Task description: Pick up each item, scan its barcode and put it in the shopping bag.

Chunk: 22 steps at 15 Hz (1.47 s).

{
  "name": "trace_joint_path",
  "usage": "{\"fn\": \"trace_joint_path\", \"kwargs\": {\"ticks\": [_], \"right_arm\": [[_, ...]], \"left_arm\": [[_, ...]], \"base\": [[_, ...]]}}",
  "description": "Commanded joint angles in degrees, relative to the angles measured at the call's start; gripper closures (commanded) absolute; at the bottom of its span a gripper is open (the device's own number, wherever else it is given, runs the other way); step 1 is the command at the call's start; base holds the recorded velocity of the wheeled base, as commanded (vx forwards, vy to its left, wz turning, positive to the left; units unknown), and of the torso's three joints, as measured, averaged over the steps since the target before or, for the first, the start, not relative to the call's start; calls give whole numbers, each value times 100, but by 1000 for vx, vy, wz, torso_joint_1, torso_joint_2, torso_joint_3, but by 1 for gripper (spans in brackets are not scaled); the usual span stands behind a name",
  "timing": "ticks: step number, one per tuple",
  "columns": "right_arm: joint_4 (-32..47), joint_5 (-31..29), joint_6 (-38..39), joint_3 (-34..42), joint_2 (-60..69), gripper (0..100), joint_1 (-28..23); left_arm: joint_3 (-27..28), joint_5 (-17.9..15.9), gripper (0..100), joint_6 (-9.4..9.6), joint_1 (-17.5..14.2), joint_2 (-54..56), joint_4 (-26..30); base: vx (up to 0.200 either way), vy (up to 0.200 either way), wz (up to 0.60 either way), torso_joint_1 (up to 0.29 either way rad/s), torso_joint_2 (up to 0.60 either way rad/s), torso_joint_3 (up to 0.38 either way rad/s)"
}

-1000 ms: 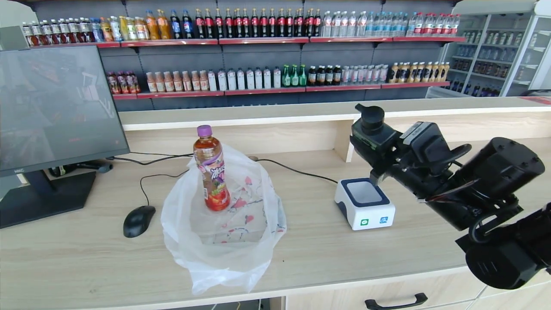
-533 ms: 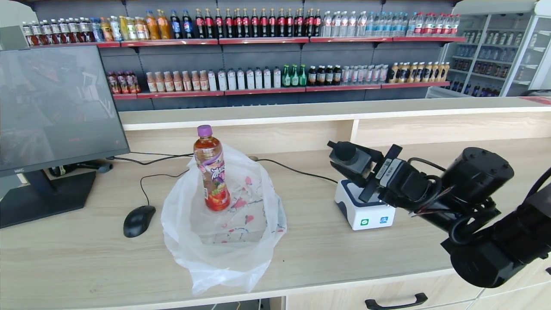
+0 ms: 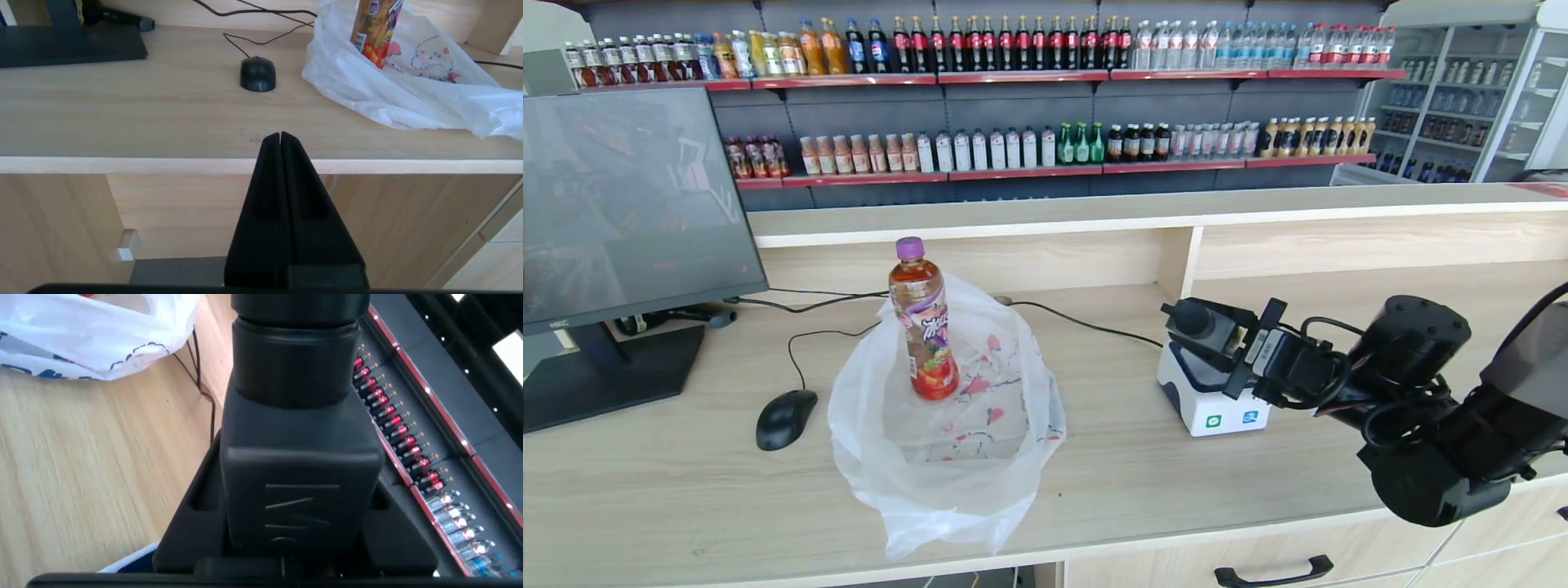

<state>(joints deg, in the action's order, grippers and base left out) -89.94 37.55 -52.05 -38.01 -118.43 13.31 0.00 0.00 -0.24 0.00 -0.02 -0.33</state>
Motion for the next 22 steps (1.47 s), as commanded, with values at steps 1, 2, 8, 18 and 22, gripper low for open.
{"fn": "trace_joint_path", "kwargs": {"ticks": [1, 2, 8, 18, 22], "right_arm": [[-6, 25, -33, -5, -136, 100, -48], [-6, 42, -86, 48, -180, 100, -57], [-6, 86, -112, 48, -233, 100, -162], [-6, 86, -147, 118, -233, 100, -197], [-6, 77, -174, 162, -224, 100, -197]], "left_arm": [[0, 0, 100, -2, 0, 2, -2], [0, 0, 100, -2, 0, 2, -2], [0, 0, 100, -2, 0, 2, -2], [0, 0, 100, -2, 0, 2, -2], [0, 0, 100, -2, 0, 2, 15]], "base": [[0, 0, 0, 0, 0, 0], [0, 0, 0, 0, 0, 0], [0, 0, 0, 0, 0, 0], [0, 0, 0, 0, 0, 0], [0, 0, 0, 0, 0, 0]]}}
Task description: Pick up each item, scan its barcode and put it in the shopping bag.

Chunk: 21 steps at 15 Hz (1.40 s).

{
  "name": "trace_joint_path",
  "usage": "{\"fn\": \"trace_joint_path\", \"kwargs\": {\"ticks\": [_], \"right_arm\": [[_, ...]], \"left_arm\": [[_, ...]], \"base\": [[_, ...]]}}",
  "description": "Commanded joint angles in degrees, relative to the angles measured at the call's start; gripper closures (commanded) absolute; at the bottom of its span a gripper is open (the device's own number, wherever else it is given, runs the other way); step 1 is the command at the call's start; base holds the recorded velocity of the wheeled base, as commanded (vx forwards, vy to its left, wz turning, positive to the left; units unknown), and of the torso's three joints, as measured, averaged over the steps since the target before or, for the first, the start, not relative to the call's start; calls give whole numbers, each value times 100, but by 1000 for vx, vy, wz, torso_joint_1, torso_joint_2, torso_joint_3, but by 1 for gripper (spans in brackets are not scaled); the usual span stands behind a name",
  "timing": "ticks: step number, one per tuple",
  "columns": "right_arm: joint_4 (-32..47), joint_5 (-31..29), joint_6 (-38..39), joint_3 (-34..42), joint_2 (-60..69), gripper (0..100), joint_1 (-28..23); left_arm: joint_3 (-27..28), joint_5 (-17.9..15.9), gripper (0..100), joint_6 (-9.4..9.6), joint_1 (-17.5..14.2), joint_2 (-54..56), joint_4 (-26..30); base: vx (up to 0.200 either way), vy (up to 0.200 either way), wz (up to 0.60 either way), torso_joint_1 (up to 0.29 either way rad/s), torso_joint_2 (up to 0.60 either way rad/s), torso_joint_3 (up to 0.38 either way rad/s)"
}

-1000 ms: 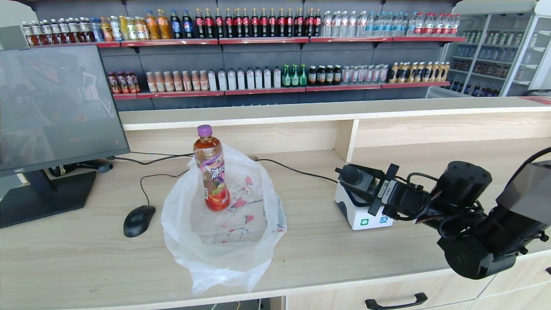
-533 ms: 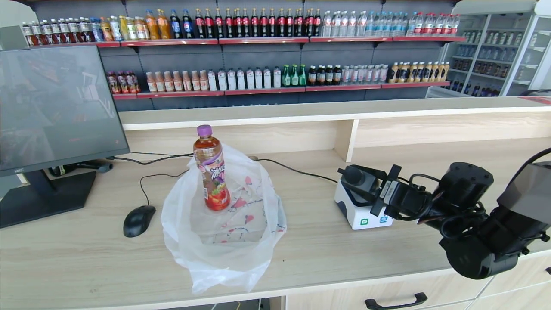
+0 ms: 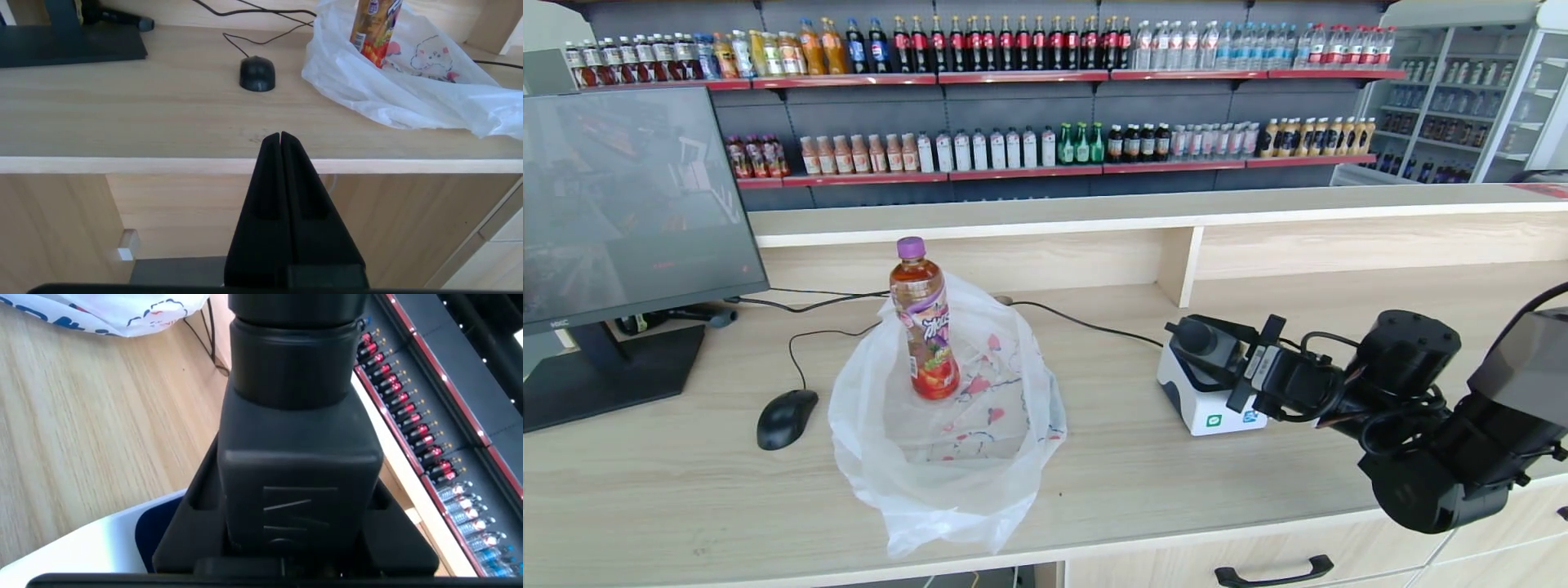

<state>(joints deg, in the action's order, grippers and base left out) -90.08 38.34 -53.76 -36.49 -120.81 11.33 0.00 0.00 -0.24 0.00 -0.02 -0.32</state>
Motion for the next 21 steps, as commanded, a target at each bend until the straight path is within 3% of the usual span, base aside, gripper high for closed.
{"fn": "trace_joint_path", "kwargs": {"ticks": [1, 11, 17, 21], "right_arm": [[8, -2, -3, 10, 22, 100, 10], [8, -63, 103, 98, 189, 100, 36], [8, -441, 366, 89, 418, 100, 221], [8, -696, 1052, 28, 848, 100, 326]], "left_arm": [[0, 0, 100, -2, 0, 2, -3], [0, 0, 100, -2, 0, 2, -3], [0, 0, 100, -2, 0, 2, -3], [0, 0, 100, -2, 0, 2, -3]], "base": [[0, 0, 0, 0, 0, 0], [0, 0, 0, 0, 0, 0], [0, 0, 0, 0, 0, 0], [0, 0, 0, 0, 0, 0]]}}
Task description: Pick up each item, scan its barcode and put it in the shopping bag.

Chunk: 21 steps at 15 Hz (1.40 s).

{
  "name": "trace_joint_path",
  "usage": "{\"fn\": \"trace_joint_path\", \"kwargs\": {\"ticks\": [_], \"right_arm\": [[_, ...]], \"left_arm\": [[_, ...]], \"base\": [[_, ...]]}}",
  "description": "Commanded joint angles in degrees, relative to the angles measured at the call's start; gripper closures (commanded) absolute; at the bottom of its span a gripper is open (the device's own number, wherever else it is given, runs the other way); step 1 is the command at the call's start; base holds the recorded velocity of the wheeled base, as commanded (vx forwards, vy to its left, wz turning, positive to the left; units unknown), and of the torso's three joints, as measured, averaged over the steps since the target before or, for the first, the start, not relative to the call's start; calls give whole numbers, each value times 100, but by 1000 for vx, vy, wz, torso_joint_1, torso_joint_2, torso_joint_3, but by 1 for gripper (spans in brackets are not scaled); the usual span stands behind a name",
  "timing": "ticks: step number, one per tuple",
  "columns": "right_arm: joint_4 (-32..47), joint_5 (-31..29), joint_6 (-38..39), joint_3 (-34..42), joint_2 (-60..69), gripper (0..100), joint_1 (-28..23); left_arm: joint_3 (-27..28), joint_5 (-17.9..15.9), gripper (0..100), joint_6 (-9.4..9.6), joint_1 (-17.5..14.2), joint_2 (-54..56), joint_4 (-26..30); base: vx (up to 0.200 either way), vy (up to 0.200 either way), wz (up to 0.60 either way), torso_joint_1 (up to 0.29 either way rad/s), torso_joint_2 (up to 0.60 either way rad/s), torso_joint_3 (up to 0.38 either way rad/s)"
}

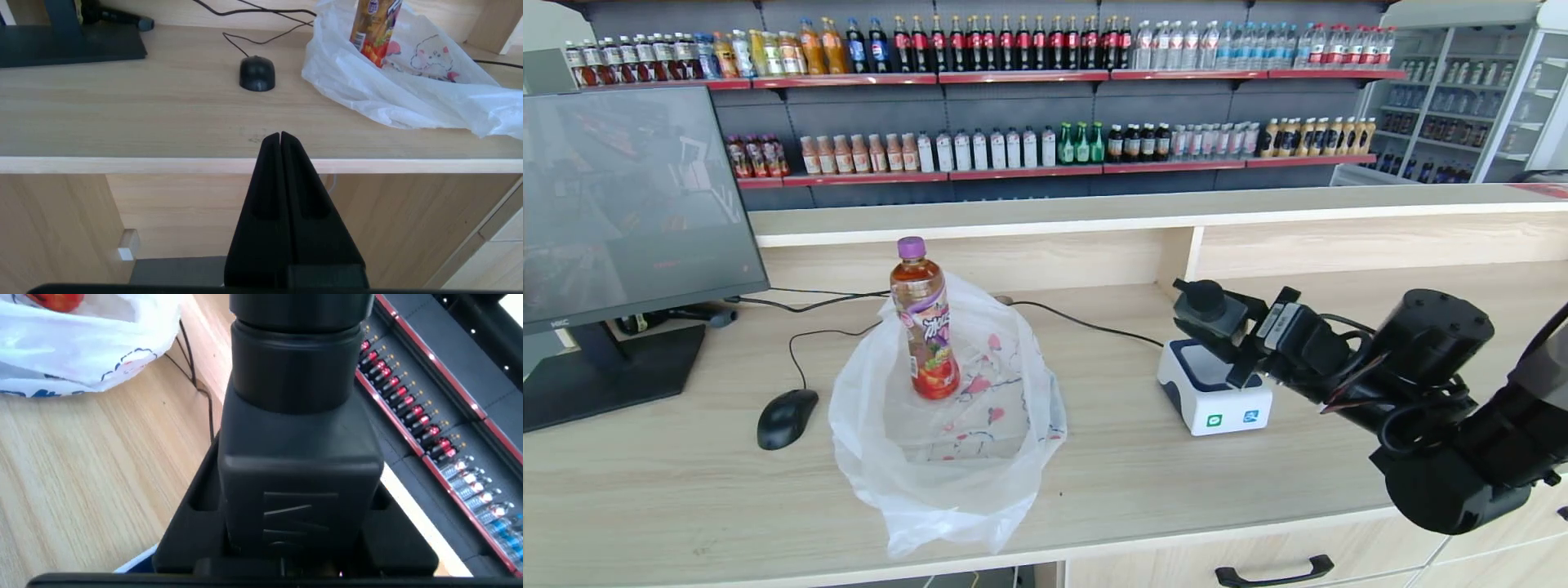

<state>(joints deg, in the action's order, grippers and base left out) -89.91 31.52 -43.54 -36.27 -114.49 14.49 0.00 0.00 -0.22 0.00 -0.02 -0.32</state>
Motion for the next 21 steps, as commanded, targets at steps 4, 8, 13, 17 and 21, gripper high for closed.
{"fn": "trace_joint_path", "kwargs": {"ticks": [4, 8, 13, 17, 21], "right_arm": [[-9, -718, 1120, 85, 832, 100, 141], [-9, -955, 2746, 656, 1535, 100, 282], [-9, -973, 3458, 1052, 1940, 100, 264], [-9, -1474, 3467, 1157, 2107, 100, 229], [-9, -1483, 3458, 1087, 2115, 100, -166]], "left_arm": [[0, 0, 100, -4, 0, 2, -3], [0, 0, 100, -4, 0, 2, -3], [0, 0, 100, -4, 0, 2, -3], [0, 0, 100, 13, 0, 2, 14], [0, -18, 100, 163, 9, 2, 40]], "base": [[0, 0, 0, 0, 0, 0], [0, 0, 0, 0, 0, 0], [0, 0, 0, 0, 0, 0], [0, 0, 0, 0, 0, 0], [0, 0, 0, 0, 0, 0]]}}
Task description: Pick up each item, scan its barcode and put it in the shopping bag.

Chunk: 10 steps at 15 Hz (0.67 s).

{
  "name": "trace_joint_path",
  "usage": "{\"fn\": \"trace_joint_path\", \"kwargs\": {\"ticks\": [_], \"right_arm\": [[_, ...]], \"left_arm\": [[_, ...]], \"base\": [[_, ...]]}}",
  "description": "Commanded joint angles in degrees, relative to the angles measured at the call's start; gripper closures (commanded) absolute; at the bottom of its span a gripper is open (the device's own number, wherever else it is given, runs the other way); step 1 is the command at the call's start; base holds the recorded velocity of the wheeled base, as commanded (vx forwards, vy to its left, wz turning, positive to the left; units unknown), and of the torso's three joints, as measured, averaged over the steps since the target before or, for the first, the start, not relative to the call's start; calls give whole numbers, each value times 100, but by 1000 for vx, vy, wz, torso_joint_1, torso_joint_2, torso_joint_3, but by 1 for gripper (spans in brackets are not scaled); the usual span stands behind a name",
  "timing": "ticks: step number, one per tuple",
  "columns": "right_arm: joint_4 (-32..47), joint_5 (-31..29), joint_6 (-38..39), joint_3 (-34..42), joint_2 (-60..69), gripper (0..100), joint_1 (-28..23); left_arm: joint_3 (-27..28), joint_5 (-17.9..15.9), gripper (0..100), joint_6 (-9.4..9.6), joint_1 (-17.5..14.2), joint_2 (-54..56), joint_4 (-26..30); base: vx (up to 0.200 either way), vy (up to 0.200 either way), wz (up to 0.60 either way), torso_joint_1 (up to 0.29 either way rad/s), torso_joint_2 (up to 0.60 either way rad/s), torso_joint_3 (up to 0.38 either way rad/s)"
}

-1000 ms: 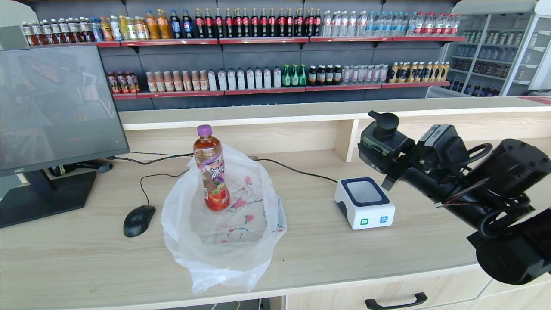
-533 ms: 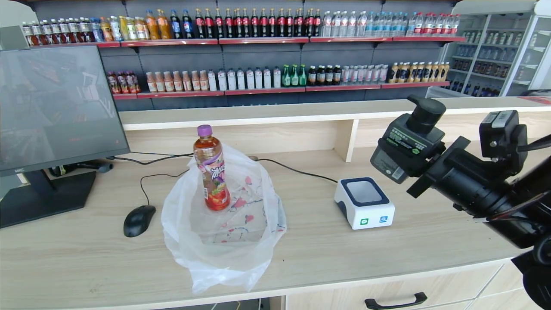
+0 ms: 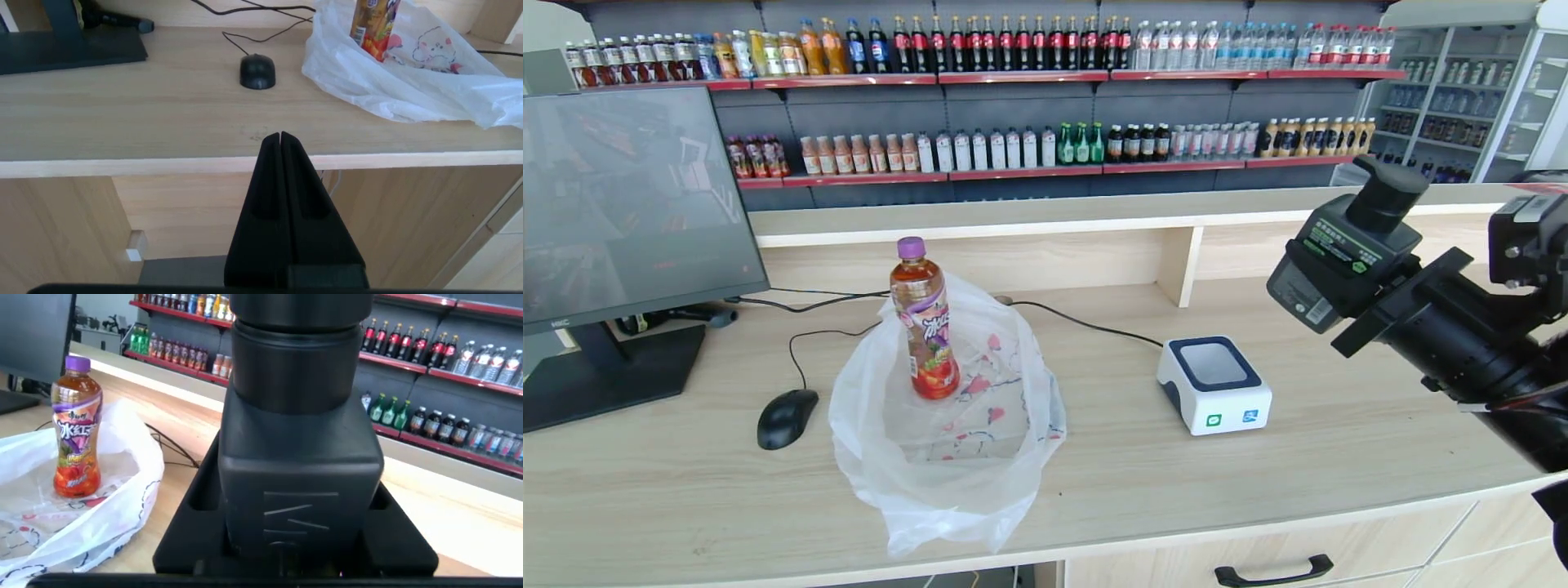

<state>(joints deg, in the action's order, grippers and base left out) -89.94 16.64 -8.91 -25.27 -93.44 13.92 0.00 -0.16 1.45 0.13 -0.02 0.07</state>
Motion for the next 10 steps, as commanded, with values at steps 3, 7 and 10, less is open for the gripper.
{"fn": "trace_joint_path", "kwargs": {"ticks": [3, 7, 10], "right_arm": [[-6, 6, 197, -118, -16, 100, -127], [-6, 6, 214, -154, -131, 100, -135], [-6, 6, 214, -145, -148, 100, -311]], "left_arm": [[0, -2, 100, -57, -5, 2, 1], [0, -2, 100, -66, -5, 2, 1], [0, -2, 100, -75, -13, 2, 1]], "base": [[0, 0, 0, 0, 0, 0], [-150, 0, 0, 8, 3, 2], [0, 0, 0, 0, 0, 0]]}}
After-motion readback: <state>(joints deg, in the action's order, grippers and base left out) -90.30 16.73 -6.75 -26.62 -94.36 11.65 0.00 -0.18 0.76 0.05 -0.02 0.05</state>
